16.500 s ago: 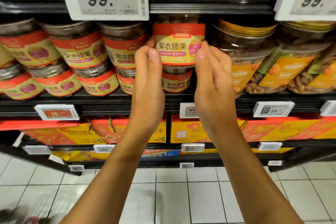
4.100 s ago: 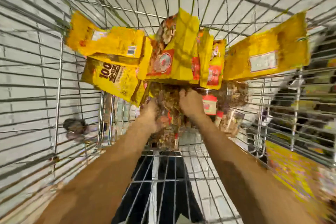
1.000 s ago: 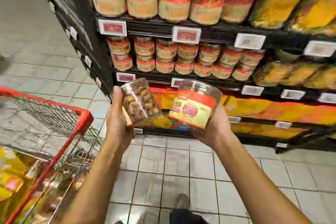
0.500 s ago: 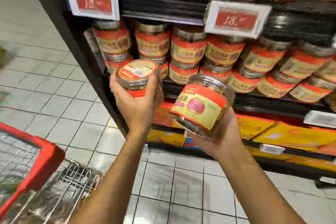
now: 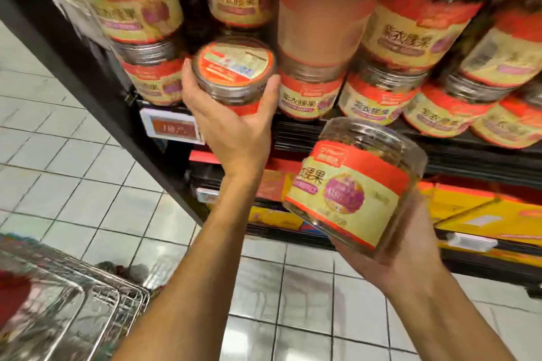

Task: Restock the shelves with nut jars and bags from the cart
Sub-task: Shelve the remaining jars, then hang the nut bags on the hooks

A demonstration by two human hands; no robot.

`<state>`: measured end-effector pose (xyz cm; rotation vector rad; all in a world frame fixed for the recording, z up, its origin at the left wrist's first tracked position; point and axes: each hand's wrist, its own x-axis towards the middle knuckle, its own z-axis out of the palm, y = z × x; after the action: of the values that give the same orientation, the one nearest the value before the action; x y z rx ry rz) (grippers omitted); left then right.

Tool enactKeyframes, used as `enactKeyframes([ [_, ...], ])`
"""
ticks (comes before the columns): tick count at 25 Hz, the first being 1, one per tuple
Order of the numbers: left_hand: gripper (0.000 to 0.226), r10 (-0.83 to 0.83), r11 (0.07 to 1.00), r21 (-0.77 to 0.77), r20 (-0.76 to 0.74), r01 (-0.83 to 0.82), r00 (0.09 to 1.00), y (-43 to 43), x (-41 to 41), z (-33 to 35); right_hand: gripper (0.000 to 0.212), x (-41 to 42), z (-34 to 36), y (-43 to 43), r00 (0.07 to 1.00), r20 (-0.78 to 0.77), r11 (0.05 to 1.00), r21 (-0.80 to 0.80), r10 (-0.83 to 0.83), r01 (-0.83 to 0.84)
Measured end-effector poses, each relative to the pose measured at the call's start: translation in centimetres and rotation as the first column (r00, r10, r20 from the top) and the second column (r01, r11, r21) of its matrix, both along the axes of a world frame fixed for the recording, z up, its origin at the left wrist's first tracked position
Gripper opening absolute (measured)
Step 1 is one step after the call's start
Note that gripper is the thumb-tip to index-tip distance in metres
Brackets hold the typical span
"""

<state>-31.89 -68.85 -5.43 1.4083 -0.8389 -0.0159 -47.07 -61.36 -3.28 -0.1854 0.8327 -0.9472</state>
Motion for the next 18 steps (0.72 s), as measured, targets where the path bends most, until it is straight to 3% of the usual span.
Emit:
enactKeyframes([
  [4,0.095,-0.088,0.984,0.163,0.097,0.071,0.991,0.0,1.2,0.1,0.053,0.2,-0.3,-0.6,1.0,-0.005,1.0,-0.003,0.028,-0.028],
  [6,0.083,-0.156,0.972,0.21,0.266,0.101,0.951,2.5,2.1,-0.9,0.053,0.8,0.0,-1.0,0.999,0.009,0.999,-0.015,0.036,-0.036],
  [9,0.061,-0.228,0.964,0.253,0.632,0.081,0.741,5.7,3.4,-3.5,0.047,1.8,0.2,-1.6,1.0,0.026,1.0,-0.014,0.003,-0.003],
  [10,0.059,-0.258,0.956,0.282,0.692,0.077,0.674,5.9,3.5,-4.1,0.041,2.1,0.4,-1.8,1.0,0.027,1.0,-0.025,-0.006,0.006],
  [13,0.06,-0.298,0.938,0.342,0.714,0.056,0.633,4.8,3.7,-4.7,0.034,3.1,0.8,-2.1,0.999,0.029,0.999,-0.028,-0.018,0.019],
  [16,0.059,-0.282,0.937,0.348,0.698,0.033,0.658,4.1,3.3,-4.2,0.047,3.8,1.3,-2.2,0.999,0.02,0.999,-0.034,-0.029,0.029],
  [18,0.057,-0.278,0.946,0.322,0.743,0.038,0.61,3.7,2.8,-3.5,0.057,4.2,1.7,-2.3,0.999,0.014,0.998,-0.048,-0.043,0.044],
])
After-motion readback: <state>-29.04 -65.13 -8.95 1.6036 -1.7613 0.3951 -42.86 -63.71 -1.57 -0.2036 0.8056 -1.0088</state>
